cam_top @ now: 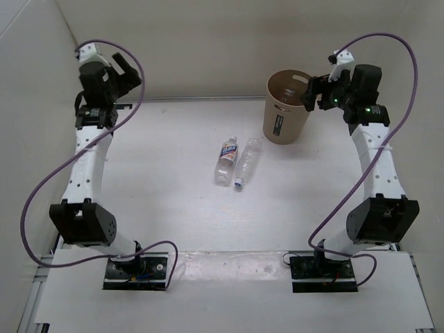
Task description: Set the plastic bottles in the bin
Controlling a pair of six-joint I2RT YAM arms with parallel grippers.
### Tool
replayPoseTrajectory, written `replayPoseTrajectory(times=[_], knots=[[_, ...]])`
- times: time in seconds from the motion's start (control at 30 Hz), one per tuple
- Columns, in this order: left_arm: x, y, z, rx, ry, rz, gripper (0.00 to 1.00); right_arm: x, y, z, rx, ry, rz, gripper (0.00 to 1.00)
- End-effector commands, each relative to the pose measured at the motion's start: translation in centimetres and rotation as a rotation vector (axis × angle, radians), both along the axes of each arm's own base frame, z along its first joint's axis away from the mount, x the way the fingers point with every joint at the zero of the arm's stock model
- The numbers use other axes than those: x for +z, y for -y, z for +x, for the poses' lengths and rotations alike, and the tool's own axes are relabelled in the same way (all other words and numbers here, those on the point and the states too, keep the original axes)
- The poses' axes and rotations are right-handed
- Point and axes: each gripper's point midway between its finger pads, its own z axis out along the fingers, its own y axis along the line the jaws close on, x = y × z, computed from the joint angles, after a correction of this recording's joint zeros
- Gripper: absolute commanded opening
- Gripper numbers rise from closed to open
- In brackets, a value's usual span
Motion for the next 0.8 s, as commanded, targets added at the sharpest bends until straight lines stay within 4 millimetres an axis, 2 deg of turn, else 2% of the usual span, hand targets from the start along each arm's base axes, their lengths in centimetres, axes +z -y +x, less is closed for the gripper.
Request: replayPoseTrajectory(times=[0.0, 0.03, 0.1, 0.13, 0.17, 0.23, 0.27, 0.3, 0.33, 0.4, 0.43, 0.57, 0.6, 0.63, 0.7, 0.73, 0.77], knots=[[-3.5, 9.6, 0.5, -0.302, -0.11, -0.176, 1.0, 2.7, 1.8, -0.6, -0.043, 0.082, 0.026, 0.9], [-3.5, 12.3, 0.4, -0.372, -0.097, -0.157, 1.0, 2.6, 2.3, -0.7, -0.053, 0.078, 0.029, 0.9], [-4.9, 15.2, 0.7, -0.439, -0.139, -0.103, 1.0, 2.1, 2.8, -0.9, -0.061, 0.063, 0.035, 0.9], [-6.9, 19.0, 0.3, -0.513, -0.201, -0.079, 1.0, 2.0, 3.2, -0.9, -0.068, 0.058, 0.037, 0.9], [-6.4, 20.3, 0.3, -0.55, -0.214, -0.076, 1.0, 1.8, 3.4, -1.0, -0.073, 0.052, 0.037, 0.9], [-11.3, 24.2, -0.3, -0.649, -0.43, -0.098, 1.0, 1.6, 4.0, -1.1, -0.09, 0.04, 0.053, 0.9], [-8.8, 25.3, 0.1, -0.673, -0.39, -0.091, 1.0, 1.7, 4.6, -1.2, -0.105, 0.042, 0.055, 0.9], [-12.3, 26.8, -0.3, -0.679, -0.493, -0.051, 1.0, 1.6, 4.8, -1.2, -0.108, 0.036, 0.061, 0.9], [-12.9, 27.5, -0.7, -0.7, -0.506, 0.0, 1.0, 1.5, 4.7, -1.4, -0.101, 0.029, 0.072, 0.9], [-14.5, 31.1, -2.1, -0.776, -0.493, 0.102, 1.0, 1.5, 5.6, -1.7, -0.119, 0.023, 0.082, 0.9], [-14.5, 32.3, -1.9, -0.798, -0.456, 0.119, 1.0, 1.2, 5.6, -2.0, -0.111, 0.011, 0.094, 0.9], [-19.1, 36.5, -4.2, -0.855, -0.546, 0.164, 1.0, 0.3, 7.5, -3.1, -0.141, -0.038, 0.168, 0.9], [-19.3, 36.9, -4.4, -0.866, -0.554, 0.163, 1.0, 0.3, 7.8, -3.3, -0.145, -0.04, 0.176, 0.9], [-20.9, 37.3, -4.5, -0.87, -0.594, 0.174, 1.0, -0.2, 8.9, -3.8, -0.162, -0.055, 0.192, 0.9], [-21.5, 38.9, -5.6, -0.909, -0.607, 0.174, 1.0, -0.7, 9.4, -4.2, -0.168, -0.068, 0.205, 0.9], [-22.8, 39.4, -5.8, -0.918, -0.629, 0.179, 1.0, -1.0, 10.3, -4.5, -0.19, -0.079, 0.212, 0.9], [-23.0, 40.1, -6.2, -0.934, -0.63, 0.189, 1.0, -0.9, 10.5, -4.7, -0.185, -0.08, 0.22, 0.9]])
